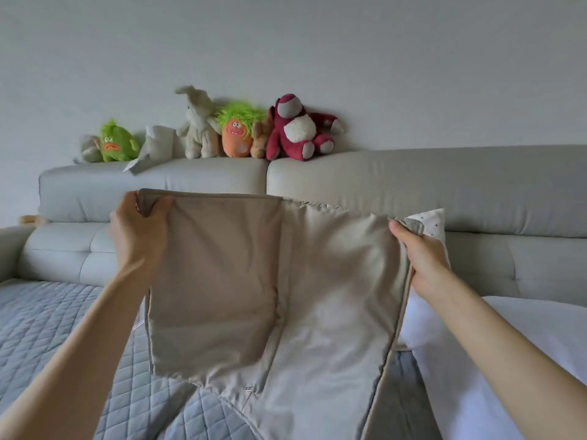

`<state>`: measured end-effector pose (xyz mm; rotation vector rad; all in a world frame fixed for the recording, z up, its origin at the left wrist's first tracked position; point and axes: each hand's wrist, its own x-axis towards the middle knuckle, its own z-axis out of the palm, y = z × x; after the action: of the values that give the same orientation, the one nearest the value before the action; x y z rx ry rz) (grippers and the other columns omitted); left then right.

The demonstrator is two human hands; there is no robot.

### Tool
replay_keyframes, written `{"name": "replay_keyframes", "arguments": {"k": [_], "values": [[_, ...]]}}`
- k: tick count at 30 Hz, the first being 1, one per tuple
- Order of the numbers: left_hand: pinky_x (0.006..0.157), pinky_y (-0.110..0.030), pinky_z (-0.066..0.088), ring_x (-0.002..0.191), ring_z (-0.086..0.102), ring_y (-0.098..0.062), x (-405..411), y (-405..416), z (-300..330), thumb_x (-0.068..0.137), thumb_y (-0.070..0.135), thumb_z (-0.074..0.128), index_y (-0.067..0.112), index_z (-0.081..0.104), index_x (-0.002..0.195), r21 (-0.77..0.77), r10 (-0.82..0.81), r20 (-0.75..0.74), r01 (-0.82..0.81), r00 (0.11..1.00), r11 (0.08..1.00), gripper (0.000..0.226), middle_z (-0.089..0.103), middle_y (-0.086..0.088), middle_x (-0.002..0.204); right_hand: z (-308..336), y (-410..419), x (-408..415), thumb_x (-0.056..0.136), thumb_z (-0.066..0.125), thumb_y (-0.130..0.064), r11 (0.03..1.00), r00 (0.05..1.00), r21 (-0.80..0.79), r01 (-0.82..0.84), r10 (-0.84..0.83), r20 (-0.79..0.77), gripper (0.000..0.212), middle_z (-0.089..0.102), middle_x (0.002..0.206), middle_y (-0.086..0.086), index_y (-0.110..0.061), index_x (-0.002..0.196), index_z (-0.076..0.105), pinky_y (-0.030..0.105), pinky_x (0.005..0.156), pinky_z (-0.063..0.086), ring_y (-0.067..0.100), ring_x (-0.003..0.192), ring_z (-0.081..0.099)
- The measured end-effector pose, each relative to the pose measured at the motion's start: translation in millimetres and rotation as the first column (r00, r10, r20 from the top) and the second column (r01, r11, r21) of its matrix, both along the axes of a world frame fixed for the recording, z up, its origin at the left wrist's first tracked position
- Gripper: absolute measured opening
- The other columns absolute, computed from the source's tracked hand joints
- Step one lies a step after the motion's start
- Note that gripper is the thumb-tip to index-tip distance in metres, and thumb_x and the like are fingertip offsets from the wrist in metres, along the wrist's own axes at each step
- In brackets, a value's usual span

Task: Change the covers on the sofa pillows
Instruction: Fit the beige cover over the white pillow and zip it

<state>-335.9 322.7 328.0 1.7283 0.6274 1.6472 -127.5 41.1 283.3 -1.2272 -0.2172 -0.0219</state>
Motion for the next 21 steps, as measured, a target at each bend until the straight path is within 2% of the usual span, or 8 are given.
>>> {"name": "replay_keyframes", "arguments": {"k": [2,5,7,10,13,16,21], "values": [[0.059,-0.026,0.023,0.077,0.04,-0.018,-14,-5,17,0.089,0.022,0.059,0.016,0.043,0.073,0.021,0.009,0.039,-0.01,0.999,1.0,0.023,0.04,0.002,0.066,22,-7,-4,0.069,0.08,-0.026,0.999,0.997,0.024,0.046,-0.048,0.065,0.019,0.07,0.091,0.01,-0.015,0.074,0.066,0.05,0.091,0.051,0.028,0.09,0.066],[0.06,-0.024,0.02,0.079,0.04,-0.02,-36,-20,47,0.09,0.022,0.056,0.01,0.049,0.089,0.069,0.07,0.059,-0.074,0.996,0.995,0.014,0.042,0.003,0.067,61,-18,-16,0.061,0.083,-0.032,0.995,0.983,0.002,0.102,-0.101,0.152,0.027,0.071,0.087,0.01,-0.012,0.073,0.069,0.048,0.09,0.052,0.029,0.089,0.067],[0.067,-0.027,0.025,0.086,0.047,-0.026,-48,-26,58,0.091,0.024,0.055,0.007,0.054,0.101,0.096,0.104,0.068,-0.11,0.992,0.989,0.02,0.055,-0.009,0.084,82,-24,-27,0.069,0.08,-0.027,0.985,0.962,-0.012,0.172,-0.165,0.215,0.023,0.067,0.078,0.004,-0.01,0.079,0.07,0.038,0.083,0.053,0.023,0.08,0.065],[0.078,-0.034,0.033,0.104,0.051,-0.035,-56,-28,65,0.092,0.027,0.054,0.004,0.053,0.11,0.1,0.145,0.053,-0.15,0.988,0.984,0.029,0.058,-0.02,0.11,95,-25,-33,0.077,0.075,-0.027,0.96,0.926,-0.028,0.278,-0.26,0.274,0.022,0.063,0.078,0.002,-0.012,0.092,0.07,0.028,0.071,0.044,0.017,0.074,0.058],[0.083,-0.037,0.037,0.105,0.051,-0.037,-47,-11,52,0.091,0.026,0.055,0.003,0.055,0.109,0.072,0.145,-0.065,-0.14,0.987,0.987,0.028,0.058,-0.019,0.107,85,-10,-25,0.075,0.075,-0.033,0.937,0.923,-0.139,0.319,-0.275,0.268,0.03,0.065,0.09,0.009,-0.008,0.092,0.069,0.029,0.072,0.043,0.022,0.083,0.06],[0.086,-0.042,0.041,0.104,0.053,-0.038,-25,21,18,0.089,0.028,0.058,0.005,0.056,0.106,0.006,0.103,-0.241,-0.104,0.965,0.995,0.029,0.061,-0.019,0.11,60,14,-12,0.074,0.074,-0.034,0.908,0.95,-0.308,0.283,-0.222,0.219,0.041,0.067,0.101,0.015,-0.003,0.099,0.067,0.032,0.074,0.045,0.029,0.093,0.063],[0.081,-0.041,0.041,0.104,0.053,-0.038,7,41,-57,0.089,0.031,0.058,0.004,0.055,0.106,-0.071,0.094,-0.456,-0.141,0.885,0.987,0.032,0.06,-0.021,0.109,2,50,11,0.082,0.069,-0.03,0.871,0.984,-0.461,0.169,-0.122,0.131,0.033,0.062,0.112,0.016,-0.005,0.102,0.06,0.03,0.079,0.041,0.03,0.099,0.057]]}}
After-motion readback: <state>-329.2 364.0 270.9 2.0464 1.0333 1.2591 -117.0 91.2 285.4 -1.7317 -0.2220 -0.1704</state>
